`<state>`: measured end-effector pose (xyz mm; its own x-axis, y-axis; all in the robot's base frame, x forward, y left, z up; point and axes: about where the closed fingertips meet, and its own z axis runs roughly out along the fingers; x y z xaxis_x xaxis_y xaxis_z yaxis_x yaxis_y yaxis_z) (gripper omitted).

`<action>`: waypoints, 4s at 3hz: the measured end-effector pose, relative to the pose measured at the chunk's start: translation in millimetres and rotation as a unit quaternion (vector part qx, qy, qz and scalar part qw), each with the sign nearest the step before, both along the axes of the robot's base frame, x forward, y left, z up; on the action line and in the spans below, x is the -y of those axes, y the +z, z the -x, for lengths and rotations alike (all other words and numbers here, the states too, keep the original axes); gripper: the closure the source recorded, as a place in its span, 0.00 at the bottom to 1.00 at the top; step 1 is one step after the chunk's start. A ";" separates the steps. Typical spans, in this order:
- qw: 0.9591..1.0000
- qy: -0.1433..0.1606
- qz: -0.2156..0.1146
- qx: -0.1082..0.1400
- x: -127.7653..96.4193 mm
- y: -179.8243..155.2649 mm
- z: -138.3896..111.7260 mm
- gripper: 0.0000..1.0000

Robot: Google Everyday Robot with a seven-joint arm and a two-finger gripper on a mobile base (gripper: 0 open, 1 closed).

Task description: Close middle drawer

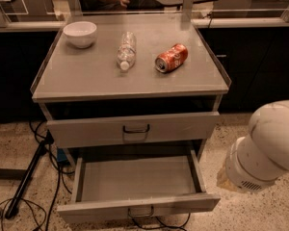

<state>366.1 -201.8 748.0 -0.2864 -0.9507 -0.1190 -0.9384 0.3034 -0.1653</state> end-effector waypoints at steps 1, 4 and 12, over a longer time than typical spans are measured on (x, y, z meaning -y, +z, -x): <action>1.000 0.000 0.000 -0.001 0.3 -1.6 1.0 1.00; 0.998 -0.044 -0.023 -0.049 -17.3 -79.4 23.9 1.00; 0.978 -0.082 -0.121 -0.146 -68.0 -291.3 25.5 1.00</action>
Offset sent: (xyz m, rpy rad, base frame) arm -0.0163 0.0006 -0.0236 0.0300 0.0472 -0.0471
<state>340.6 -133.8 456.7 -0.4880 -0.8431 -0.2258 -0.8704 0.4510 0.1972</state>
